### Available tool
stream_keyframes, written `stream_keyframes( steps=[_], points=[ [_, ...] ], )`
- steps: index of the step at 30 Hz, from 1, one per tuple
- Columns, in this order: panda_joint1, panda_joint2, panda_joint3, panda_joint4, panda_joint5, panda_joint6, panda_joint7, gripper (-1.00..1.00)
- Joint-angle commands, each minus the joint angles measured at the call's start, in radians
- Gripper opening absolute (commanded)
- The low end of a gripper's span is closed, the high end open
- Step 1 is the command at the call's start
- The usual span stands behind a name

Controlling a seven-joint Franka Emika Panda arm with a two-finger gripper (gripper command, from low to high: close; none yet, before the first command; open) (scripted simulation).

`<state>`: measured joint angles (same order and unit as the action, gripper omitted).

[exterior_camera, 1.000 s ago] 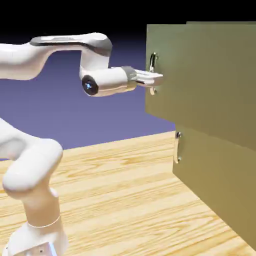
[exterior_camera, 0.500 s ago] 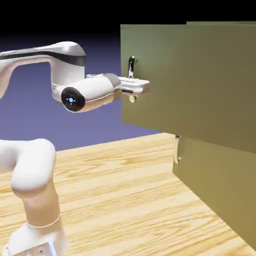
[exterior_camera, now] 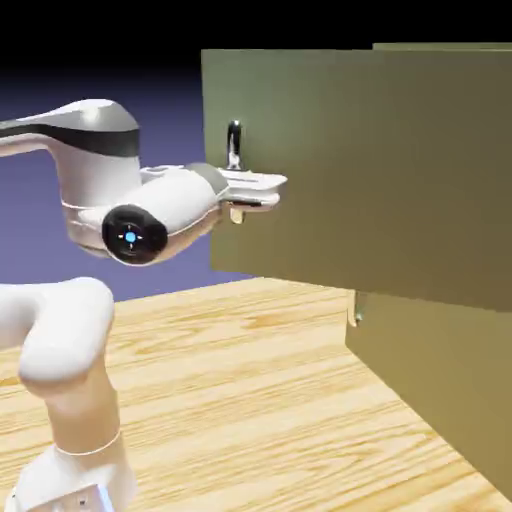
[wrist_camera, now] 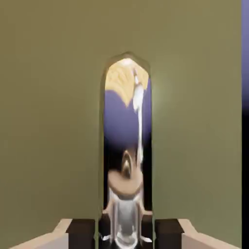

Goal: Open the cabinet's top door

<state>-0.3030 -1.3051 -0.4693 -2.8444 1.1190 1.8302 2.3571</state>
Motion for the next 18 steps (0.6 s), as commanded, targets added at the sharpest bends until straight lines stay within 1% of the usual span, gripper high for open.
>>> stream_keyframes(
  steps=[1,9,18],
  points=[
    [0.004,0.012,-0.036,0.017,-0.032,-0.032,-0.002,-1.00],
    [0.116,0.142,-0.326,0.222,-0.264,-0.291,-0.026,-1.00],
    [0.391,0.255,-0.619,0.546,-0.435,-0.564,-0.033,-1.00]
  ],
)
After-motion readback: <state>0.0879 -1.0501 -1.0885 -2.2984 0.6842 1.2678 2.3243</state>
